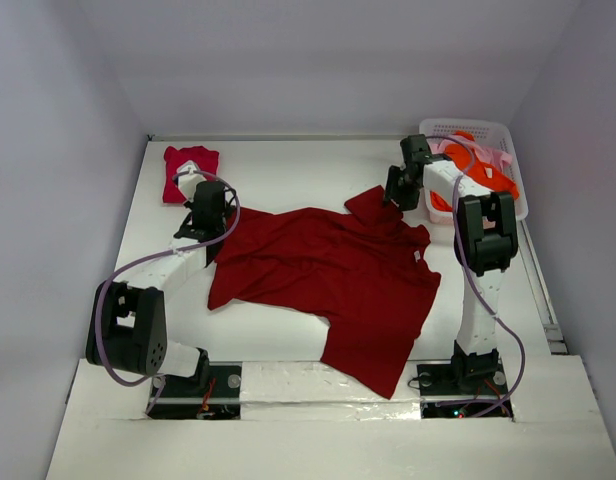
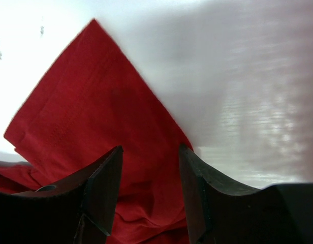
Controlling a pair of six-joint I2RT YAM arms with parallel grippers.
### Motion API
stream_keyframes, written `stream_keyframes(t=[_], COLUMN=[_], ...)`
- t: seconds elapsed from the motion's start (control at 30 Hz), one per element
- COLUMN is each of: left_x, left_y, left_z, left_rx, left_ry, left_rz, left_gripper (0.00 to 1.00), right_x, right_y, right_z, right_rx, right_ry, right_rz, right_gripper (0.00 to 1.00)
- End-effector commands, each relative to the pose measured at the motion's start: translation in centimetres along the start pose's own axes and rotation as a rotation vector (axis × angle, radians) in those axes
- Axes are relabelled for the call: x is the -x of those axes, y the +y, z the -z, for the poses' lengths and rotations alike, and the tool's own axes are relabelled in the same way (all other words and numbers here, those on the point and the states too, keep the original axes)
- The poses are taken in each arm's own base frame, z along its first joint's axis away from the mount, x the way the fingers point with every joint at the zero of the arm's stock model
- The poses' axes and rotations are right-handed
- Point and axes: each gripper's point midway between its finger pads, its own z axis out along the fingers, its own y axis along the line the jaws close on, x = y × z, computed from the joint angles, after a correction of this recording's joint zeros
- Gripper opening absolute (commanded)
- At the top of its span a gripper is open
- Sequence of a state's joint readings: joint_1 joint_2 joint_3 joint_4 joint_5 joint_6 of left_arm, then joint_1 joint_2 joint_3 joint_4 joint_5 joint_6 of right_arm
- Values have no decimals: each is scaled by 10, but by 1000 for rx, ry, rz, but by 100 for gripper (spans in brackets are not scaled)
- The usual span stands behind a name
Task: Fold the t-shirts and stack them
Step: Flatten the tshirt out
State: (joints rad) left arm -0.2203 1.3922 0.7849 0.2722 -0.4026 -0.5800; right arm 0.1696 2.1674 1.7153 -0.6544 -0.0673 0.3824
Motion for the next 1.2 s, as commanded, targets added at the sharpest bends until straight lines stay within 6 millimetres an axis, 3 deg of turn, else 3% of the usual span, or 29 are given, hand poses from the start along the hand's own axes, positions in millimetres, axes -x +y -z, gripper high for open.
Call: stream_keyframes(t=[0.0, 0.37, 0.4, 0.43, 0.53, 0.57, 0.87, 1.17], left_x=[7, 5, 5, 4, 3, 3, 8, 25], left_y=[-1, -1, -2, -2, -1, -1, -4, -6], left_z=[-1, -1, -1, -1, -1, -1, 2, 13], left_rx=[-15, -17, -20, -19, -19, -18, -28, -37], left_ry=[-27, -23, -24, -22, -20, -18, -29, -61], left_rz=[10, 12, 13, 14, 14, 14, 19, 33], left_gripper=[0, 0, 0, 0, 0, 0, 0, 0], right_x=[8, -1, -1, -2, -3, -3, 8, 38], right_y=[7, 10, 10, 11, 12, 12, 17, 33], right_z=[6, -1, -2, -2, -2, -1, 13, 59], right_rx=[46, 77, 77, 84, 90, 93, 108, 143], right_ry=[-31, -14, -12, -9, -8, -8, -47, -145], right_rz=[-4, -11, -11, -11, -13, -13, -4, 14], right_gripper=[54, 51, 45, 31, 5, 0, 0, 0])
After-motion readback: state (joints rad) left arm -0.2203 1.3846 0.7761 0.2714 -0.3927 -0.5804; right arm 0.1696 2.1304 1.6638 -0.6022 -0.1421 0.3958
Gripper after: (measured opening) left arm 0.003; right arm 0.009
